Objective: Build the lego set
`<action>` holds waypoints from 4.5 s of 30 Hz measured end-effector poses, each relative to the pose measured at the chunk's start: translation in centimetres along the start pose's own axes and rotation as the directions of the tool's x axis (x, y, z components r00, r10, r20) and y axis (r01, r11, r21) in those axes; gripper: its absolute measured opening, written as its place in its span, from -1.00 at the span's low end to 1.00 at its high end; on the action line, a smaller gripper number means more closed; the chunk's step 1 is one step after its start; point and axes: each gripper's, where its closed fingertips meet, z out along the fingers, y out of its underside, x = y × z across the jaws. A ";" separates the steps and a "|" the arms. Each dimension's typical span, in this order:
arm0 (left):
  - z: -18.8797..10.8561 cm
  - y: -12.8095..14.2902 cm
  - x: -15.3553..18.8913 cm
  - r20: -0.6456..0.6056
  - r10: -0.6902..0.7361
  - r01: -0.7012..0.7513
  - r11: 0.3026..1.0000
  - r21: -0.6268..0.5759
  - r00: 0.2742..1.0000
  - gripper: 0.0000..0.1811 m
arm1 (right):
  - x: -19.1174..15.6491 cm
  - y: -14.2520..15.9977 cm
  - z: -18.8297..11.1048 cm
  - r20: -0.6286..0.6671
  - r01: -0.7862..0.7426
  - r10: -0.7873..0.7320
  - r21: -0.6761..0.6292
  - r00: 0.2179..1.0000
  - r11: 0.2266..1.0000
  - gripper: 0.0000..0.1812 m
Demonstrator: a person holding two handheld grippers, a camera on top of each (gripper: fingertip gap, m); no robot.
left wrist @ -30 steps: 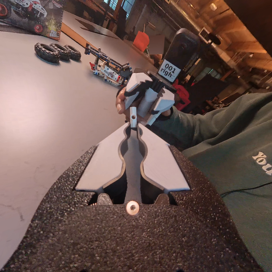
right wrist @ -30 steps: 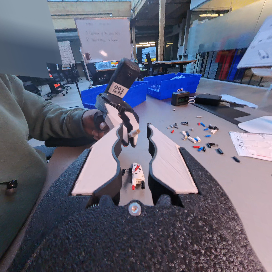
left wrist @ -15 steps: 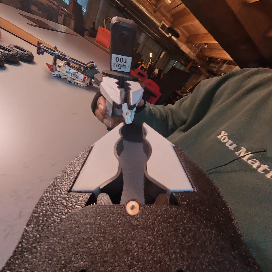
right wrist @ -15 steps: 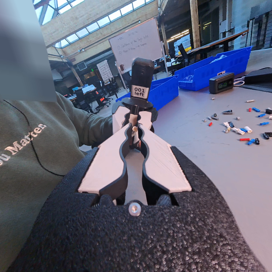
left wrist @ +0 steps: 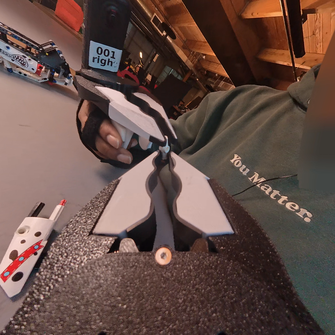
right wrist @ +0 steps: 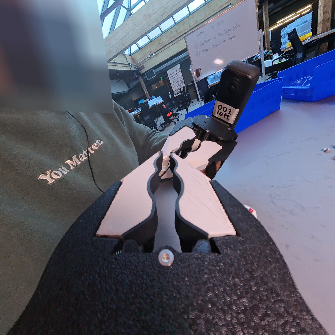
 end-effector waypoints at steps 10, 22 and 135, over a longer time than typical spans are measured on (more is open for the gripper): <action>-1.5 -2.5 -2.0 0.048 -0.106 0.095 0.977 0.188 0.993 -0.93 | 3.0 -1.7 -1.0 -0.173 0.015 0.004 0.108 0.985 0.994 -0.90; -4.0 -4.3 -4.1 0.010 -0.306 0.279 0.879 0.386 0.952 -0.93 | 5.7 -0.6 -1.8 -0.452 0.598 -0.722 -0.409 0.524 0.690 -0.58; -6.8 -1.0 -7.9 0.512 0.112 -0.075 0.993 -0.092 0.852 -0.65 | 7.0 1.9 -5.0 -0.440 0.391 -0.594 -0.470 0.673 0.791 -0.93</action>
